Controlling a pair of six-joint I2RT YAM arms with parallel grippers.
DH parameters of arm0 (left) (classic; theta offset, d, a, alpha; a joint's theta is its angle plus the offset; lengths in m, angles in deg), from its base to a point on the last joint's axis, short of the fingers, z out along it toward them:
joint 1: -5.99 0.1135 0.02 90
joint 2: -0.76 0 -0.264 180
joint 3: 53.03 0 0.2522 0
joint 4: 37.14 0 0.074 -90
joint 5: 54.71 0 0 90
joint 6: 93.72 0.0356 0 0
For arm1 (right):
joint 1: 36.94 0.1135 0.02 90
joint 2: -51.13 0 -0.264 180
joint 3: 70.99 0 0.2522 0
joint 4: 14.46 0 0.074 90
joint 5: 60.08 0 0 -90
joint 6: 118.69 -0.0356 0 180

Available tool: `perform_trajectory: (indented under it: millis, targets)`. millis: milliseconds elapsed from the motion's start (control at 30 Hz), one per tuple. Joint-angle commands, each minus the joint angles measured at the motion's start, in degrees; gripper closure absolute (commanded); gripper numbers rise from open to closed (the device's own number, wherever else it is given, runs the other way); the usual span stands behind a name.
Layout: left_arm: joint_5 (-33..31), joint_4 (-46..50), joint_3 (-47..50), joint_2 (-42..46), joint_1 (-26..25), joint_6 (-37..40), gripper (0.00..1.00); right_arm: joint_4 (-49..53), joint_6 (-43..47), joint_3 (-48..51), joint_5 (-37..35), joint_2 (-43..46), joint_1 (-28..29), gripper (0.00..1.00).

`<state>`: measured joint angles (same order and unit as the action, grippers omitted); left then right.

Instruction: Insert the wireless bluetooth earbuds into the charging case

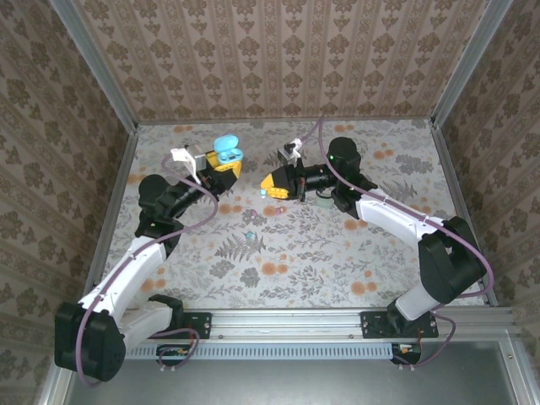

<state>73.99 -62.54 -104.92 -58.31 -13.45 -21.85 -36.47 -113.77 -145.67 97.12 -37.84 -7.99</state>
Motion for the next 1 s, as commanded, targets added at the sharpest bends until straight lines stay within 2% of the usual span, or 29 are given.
perform_trajectory:
  millis: [0,167,367,533,767,967]
  targets:
    - [2.8,-1.1,-2.7,-0.6,-0.4,1.4,0.67,4.2,-0.8,-1.9,-4.7,0.8,-0.5,0.82]
    - [2.8,-0.3,-2.9,-1.3,-0.8,2.0,0.67,20.0,4.5,-1.3,-17.3,3.9,-0.5,0.81]
    - [2.4,0.1,-3.3,-2.1,-1.3,2.4,0.67,17.5,1.5,0.5,-20.0,4.6,-0.5,0.81]
    - [2.2,0.3,-4.0,-2.9,-1.8,2.7,0.67,11.9,-1.6,1.1,-17.4,3.2,-0.6,0.81]
    - [2.1,0.2,-4.0,-2.8,-2.3,3.3,0.67,-4.2,-10.7,0.3,-8.5,-1.9,-0.5,0.81]
    - [1.4,0.6,-3.2,-1.1,-2.2,4.8,0.67,-3.2,-12.0,-0.4,-6.9,-2.5,-0.6,0.82]
